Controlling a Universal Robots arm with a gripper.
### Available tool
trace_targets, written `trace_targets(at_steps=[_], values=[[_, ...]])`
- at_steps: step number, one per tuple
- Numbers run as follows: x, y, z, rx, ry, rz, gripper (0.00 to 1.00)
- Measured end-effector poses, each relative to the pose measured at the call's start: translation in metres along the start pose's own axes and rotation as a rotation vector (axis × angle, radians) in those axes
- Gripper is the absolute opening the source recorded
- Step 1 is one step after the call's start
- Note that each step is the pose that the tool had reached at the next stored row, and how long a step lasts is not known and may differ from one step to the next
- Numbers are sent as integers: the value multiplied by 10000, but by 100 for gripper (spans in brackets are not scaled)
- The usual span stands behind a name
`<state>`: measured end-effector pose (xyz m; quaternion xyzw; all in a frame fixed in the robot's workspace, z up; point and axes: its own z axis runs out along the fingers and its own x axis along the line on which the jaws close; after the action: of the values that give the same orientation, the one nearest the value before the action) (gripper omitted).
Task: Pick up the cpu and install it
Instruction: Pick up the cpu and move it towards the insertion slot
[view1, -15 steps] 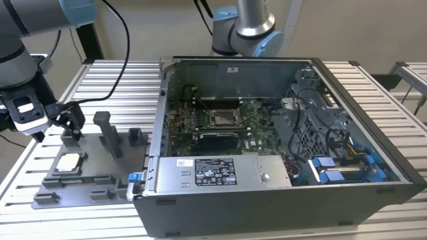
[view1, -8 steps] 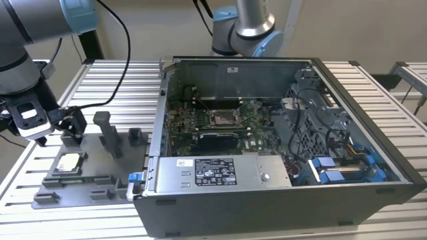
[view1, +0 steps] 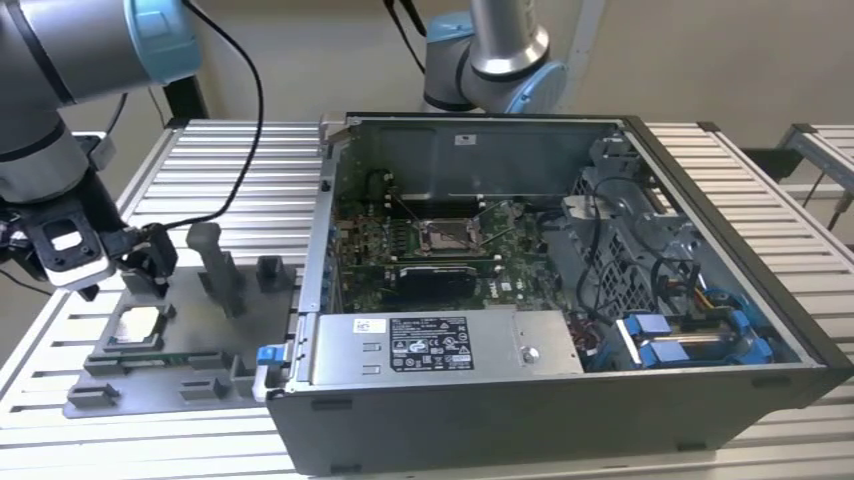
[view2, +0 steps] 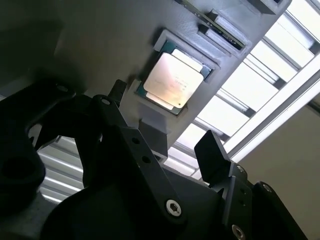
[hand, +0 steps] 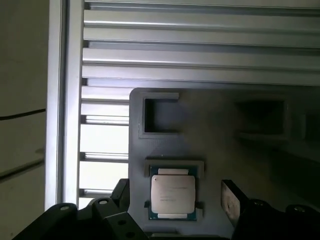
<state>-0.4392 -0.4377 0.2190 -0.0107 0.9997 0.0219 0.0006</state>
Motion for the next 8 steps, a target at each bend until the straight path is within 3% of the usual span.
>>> trace_targets(at_steps=[8], values=[[6, -12, 111, 1, 2, 0, 100]])
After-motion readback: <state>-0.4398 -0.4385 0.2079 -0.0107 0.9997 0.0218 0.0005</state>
